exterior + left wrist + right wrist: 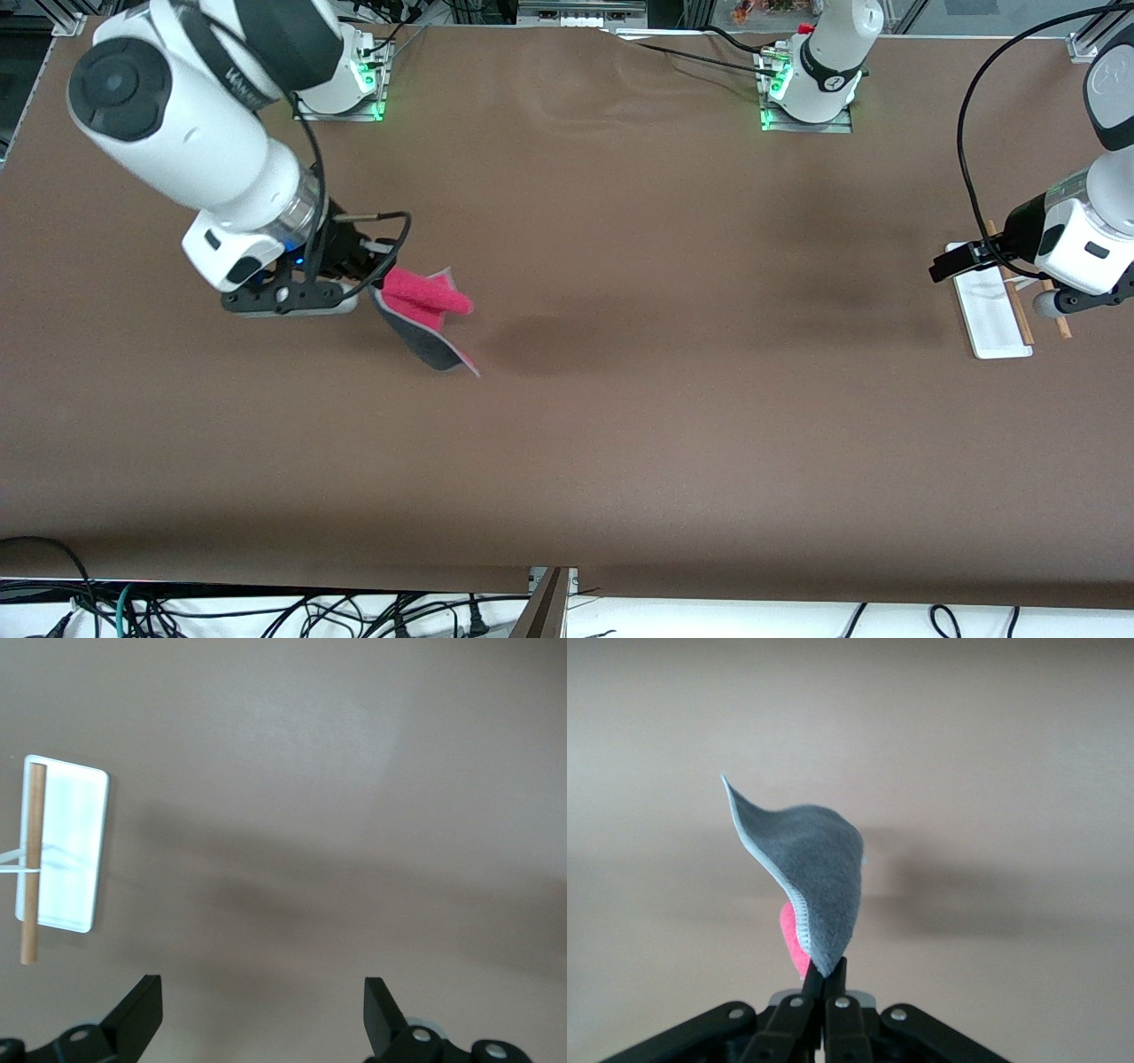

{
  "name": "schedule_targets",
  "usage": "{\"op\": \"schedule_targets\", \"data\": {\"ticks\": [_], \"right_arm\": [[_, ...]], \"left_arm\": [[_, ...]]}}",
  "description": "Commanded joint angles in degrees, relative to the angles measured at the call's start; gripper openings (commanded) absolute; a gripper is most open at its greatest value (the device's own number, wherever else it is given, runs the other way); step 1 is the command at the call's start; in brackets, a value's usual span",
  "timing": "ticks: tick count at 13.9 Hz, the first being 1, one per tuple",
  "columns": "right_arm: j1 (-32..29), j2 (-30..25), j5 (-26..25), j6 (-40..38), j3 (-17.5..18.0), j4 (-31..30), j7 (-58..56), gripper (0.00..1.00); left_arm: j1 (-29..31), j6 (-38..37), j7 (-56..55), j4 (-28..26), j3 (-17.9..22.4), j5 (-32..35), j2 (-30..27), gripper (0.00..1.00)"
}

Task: Pass towel and hang on rack
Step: 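Lift the towel with the right gripper toward the table middle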

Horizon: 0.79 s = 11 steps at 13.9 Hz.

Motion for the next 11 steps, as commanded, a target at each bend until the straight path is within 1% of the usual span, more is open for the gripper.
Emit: {"op": "schedule_targets", "data": {"ticks": [1,3,6,9,11], "right_arm": [[1.28,-0.01,1.94,0.51,2.63,1.31,2.51,0.0],[4.08,0.6,2.47,4.37,4.31,1.23,6.63,0.0],[8.48,2.36,2.47,8.24,4.31,1.23,9.99,0.0],[12.7,4.21,2.21,13.51,4.31,1.23,13.41,0.0],[15.08,4.91,2.21,14.93,4.31,1.23,13.59,0.0]], "left_arm": [[-0.3,-1.6,1.49,1.67,0.02,-1.33,1.65,1.0],[-1.35,-1.69,3.24,1.76,-0.16,-2.82,2.09,1.0],[-2.06,-1.34,10.26,1.85,-0.07,-9.32,2.88,1.0],[-1.97,-0.9,16.59,2.99,-0.07,-16.78,5.77,1.0],[-3.54,1.81,20.81,3.08,-0.16,-19.34,6.57,1.0]]}}
